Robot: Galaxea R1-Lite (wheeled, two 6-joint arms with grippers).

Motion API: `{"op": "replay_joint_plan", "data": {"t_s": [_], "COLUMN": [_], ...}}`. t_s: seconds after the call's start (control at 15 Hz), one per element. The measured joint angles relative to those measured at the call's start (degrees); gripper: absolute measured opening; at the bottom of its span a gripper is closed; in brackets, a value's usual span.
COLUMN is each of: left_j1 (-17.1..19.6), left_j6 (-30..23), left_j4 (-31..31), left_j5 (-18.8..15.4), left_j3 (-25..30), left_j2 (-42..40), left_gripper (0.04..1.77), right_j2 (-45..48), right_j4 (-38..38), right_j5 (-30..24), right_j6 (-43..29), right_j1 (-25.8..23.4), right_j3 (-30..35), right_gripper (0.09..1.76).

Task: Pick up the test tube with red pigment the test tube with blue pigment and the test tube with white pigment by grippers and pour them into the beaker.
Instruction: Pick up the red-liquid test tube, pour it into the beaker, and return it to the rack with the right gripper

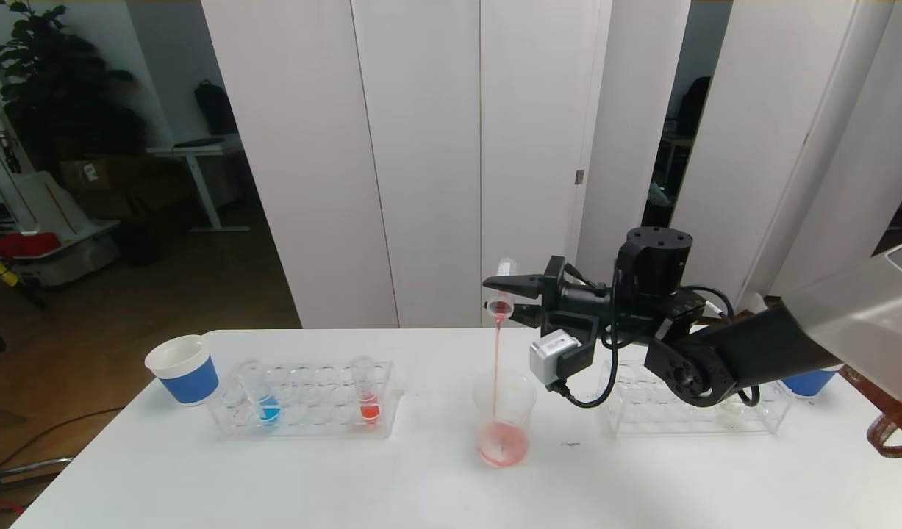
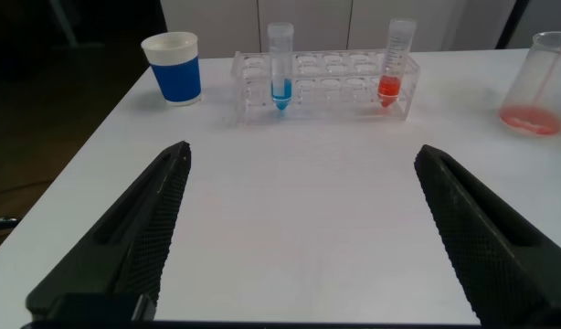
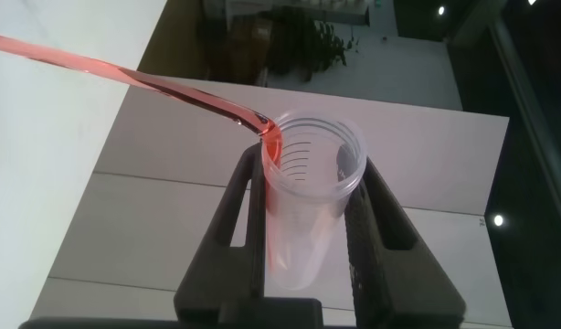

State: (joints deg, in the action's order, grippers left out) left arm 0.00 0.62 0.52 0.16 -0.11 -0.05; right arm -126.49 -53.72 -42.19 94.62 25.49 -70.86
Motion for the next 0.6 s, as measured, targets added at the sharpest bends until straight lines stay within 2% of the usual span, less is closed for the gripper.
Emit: {"op": "replay_joint_plan", "data": {"t_s": [0.6], "left_j1": [0.0], "left_j6": [0.0], "left_j4": [0.0], "left_j5": [0.0], "left_j3": [0.0], "left_j2": [0.0], "left_gripper": [1.75], "right_j2": [0.8], "right_j4": [-0.3], "right_j5": [0.0], "right_j6": [2.1], "right_j1": [-0.4], "right_j3": [0.6], "right_gripper": [0.58]}}
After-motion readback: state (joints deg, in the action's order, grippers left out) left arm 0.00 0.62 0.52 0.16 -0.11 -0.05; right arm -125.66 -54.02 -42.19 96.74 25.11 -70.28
